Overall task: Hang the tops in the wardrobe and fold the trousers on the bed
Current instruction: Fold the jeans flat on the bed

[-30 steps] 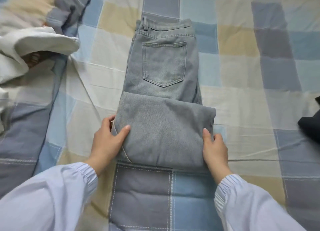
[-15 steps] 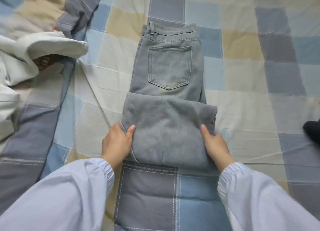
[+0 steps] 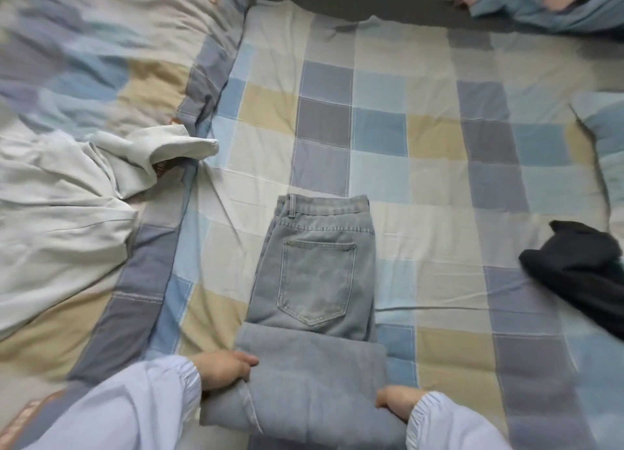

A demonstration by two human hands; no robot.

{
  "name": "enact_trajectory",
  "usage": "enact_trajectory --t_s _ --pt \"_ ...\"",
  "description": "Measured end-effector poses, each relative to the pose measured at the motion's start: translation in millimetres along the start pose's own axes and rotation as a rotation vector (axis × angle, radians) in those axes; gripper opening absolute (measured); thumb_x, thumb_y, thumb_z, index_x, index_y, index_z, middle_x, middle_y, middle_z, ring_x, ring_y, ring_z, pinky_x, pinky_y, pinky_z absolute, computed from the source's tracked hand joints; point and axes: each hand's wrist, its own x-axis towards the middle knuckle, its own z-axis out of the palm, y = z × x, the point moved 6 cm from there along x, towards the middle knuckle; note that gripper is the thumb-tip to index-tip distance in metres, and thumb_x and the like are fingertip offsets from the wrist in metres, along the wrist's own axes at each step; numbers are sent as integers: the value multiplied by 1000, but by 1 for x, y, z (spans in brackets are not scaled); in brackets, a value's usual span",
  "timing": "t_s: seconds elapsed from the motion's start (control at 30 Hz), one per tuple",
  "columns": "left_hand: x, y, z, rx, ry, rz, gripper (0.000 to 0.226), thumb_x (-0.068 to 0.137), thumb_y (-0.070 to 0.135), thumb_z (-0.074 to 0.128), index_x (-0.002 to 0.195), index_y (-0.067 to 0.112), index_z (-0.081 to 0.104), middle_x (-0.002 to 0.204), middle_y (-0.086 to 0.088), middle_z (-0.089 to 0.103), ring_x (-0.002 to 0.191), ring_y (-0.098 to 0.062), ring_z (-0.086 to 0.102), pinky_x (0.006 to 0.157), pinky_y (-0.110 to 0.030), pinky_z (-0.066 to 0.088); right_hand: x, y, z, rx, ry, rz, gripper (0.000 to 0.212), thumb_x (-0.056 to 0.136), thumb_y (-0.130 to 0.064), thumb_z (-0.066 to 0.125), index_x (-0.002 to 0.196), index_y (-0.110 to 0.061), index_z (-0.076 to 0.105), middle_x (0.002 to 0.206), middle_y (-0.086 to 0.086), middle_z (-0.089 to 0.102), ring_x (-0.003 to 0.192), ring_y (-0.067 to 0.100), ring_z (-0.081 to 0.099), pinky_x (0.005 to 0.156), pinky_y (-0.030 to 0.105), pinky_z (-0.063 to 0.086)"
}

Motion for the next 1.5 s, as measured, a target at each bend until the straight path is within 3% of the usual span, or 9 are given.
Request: enact_trajectory --t_s 0.13,0.23,0.33,0.43,0.73,1.03,1.2,1.37,1.5 --pt "-11 14 -22 -407 -98 -134 35 92 49 47 95 15 58 80 -2 66 69 -12 63 60 -21 51 -8 14 -30 485 29 123 17 81 -25 52 69 -13 55 57 2 61 54 15 55 54 18 43" --pt "5 26 -64 -555 147 -129 64 89 68 23 75 13 54 54 -5 52 35 -11 45 39 -12 29 3 12 -79 999 146 53 20 86 -29 57 76 -12 56 59 7 59 52 18 54 41 20 45" --pt "34 24 -96 -586 485 -70 94 77 84 13 107 10 62 82 -8 62 67 -21 57 60 -23 44 26 -4 -129 1222 432 -312 31 91 -39 54 107 -13 59 93 3 59 73 17 56 63 28 48" --pt "70 16 -97 -712 670 -12 126 51 100 19 133 10 49 133 -6 54 120 -29 50 105 -39 35 72 -16 -114 613 640 -315 56 80 -53 62 128 -27 49 119 -2 58 110 21 54 99 36 40" --pt "115 28 -81 -128 1066 7 74 78 61 59 123 3 46 122 -20 47 119 -35 41 102 -39 31 126 -19 -81 586 875 -131 76 80 -52 63 136 -8 37 134 14 38 124 33 42 104 38 34" --pt "60 5 -69 -419 489 0 75 85 32 60 146 17 19 138 -10 46 122 -31 48 99 -31 35 62 -8 -65 622 378 -14 39 89 -31 51 116 -4 61 120 14 58 115 28 53 90 30 39" --pt "4 0 -49 -38 142 -209 34 86 30 61 116 14 59 119 -4 60 112 -19 57 98 -23 42 18 1 -43 610 -90 77 14 84 -16 54 72 -9 58 63 2 62 70 15 55 63 25 42" --pt "-13 9 -70 -384 70 -210 39 93 45 46 76 13 60 57 -4 59 44 -14 53 39 -16 36 2 4 -75 765 41 19 22 86 -16 59 69 -3 61 51 14 60 38 23 58 38 20 45" --pt "14 20 -107 -770 482 -45 55 90 66 26 90 20 57 84 -2 56 69 -14 49 60 -23 40 34 -11 -109 1134 307 -63 41 91 -56 40 94 -19 58 80 2 58 71 18 59 61 24 47"
